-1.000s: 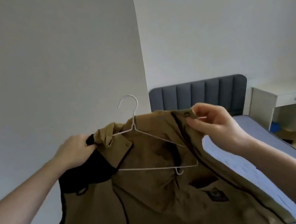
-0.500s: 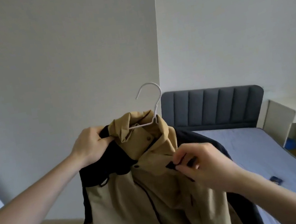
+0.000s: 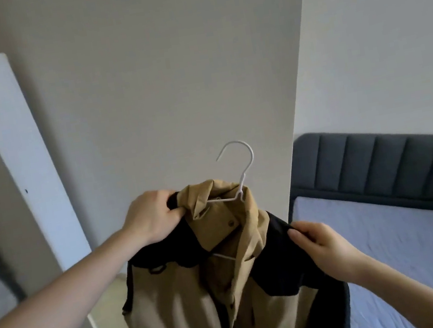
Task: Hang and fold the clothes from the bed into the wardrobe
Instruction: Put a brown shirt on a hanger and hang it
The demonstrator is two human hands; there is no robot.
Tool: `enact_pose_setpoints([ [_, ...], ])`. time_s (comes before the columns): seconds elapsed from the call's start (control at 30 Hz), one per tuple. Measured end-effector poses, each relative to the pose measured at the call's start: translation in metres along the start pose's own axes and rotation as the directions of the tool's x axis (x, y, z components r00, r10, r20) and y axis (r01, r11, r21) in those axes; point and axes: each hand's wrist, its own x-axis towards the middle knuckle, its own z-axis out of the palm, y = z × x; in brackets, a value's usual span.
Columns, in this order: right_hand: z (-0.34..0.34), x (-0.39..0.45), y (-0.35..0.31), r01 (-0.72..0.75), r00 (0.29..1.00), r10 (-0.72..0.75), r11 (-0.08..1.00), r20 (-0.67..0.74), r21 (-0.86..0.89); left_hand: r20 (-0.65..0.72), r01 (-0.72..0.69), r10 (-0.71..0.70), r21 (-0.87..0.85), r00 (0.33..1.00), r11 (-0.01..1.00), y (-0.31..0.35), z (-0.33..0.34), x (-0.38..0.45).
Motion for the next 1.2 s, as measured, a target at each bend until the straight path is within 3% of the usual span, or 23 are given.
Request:
enact_pose_setpoints([
  [0.27,0.075,0.02,-0.009,0.093,0.99,-0.104,0.989,0.096,0.119,0.014,0.044,-0.046,0.142,0.999,0.989,0.002,0.007,-0.069],
  [0.5,0.152,0.039,-0.055,0.177,0.957,-0.212,0.968,0.198,0.18,0.066,0.195,-0.2,0.081,0.977,0.977,-0.019,-0.032,-0.121],
  [0.7,0.199,0.071,-0.095,0.21,0.955,-0.248,0.953,0.165,0.219,0.045,0.361,-0.365,0.077,0.93,0.929,-0.086,-0.082,-0.165],
  [0.8,0.232,0.087,-0.122,0.237,0.945,-0.277,0.946,0.173,0.222,0.069,0.448,-0.446,-0.027,0.893,0.894,-0.12,-0.101,-0.182],
  [1.0,0.306,0.122,-0.185,0.264,0.938,-0.305,0.936,0.162,0.234,0.144,0.56,-0.556,0.021,0.818,0.829,-0.195,-0.149,-0.202],
  [1.1,0.345,0.14,-0.216,0.289,0.932,-0.326,0.933,0.161,0.216,0.163,0.583,-0.569,-0.051,0.806,0.811,-0.227,-0.171,-0.208],
  [1.2,0.382,0.154,-0.246,0.307,0.925,-0.346,0.924,0.159,0.227,0.126,0.582,-0.582,0.046,0.803,0.812,-0.259,-0.181,-0.217],
])
